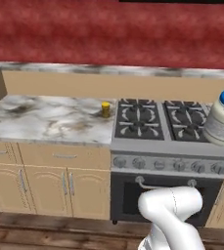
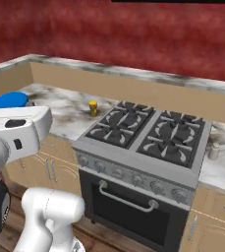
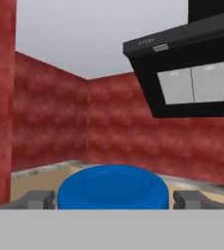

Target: Collect the turmeric, mayonnaise, and shaker from the cabinet and place them next to the stove.

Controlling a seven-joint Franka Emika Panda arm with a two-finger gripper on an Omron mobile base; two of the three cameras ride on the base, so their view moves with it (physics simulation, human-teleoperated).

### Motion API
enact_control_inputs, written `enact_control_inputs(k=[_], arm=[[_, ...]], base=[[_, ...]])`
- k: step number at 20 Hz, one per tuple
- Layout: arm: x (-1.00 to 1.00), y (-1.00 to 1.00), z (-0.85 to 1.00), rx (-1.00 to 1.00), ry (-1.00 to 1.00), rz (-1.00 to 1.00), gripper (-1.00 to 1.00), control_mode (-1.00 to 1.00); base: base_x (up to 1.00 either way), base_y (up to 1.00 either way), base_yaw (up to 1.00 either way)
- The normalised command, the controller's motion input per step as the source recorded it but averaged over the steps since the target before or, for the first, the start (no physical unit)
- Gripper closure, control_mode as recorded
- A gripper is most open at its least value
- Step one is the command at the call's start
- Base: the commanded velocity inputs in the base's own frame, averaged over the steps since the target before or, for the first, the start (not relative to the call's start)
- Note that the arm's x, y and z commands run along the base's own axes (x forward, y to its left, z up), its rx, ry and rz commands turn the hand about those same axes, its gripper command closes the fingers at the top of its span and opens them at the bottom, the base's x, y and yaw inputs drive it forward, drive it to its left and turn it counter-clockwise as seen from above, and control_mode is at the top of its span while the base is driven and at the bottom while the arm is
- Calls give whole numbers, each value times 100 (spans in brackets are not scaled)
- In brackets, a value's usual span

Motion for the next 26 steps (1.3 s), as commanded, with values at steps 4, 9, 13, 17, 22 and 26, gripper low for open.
enact_control_inputs(k=[4,9,13,17,22,26], arm=[[0,0,0,0,0,0,100,100],[0,0,0,0,0,0,100,100],[0,0,0,0,0,0,100,100],[0,0,0,0,0,0,100,100],[0,0,0,0,0,0,100,100],[0,0,0,0,0,0,100,100]], base=[[50,91,-14],[62,38,-1],[63,8,0],[49,3,-6],[30,47,-27],[17,72,-44]])
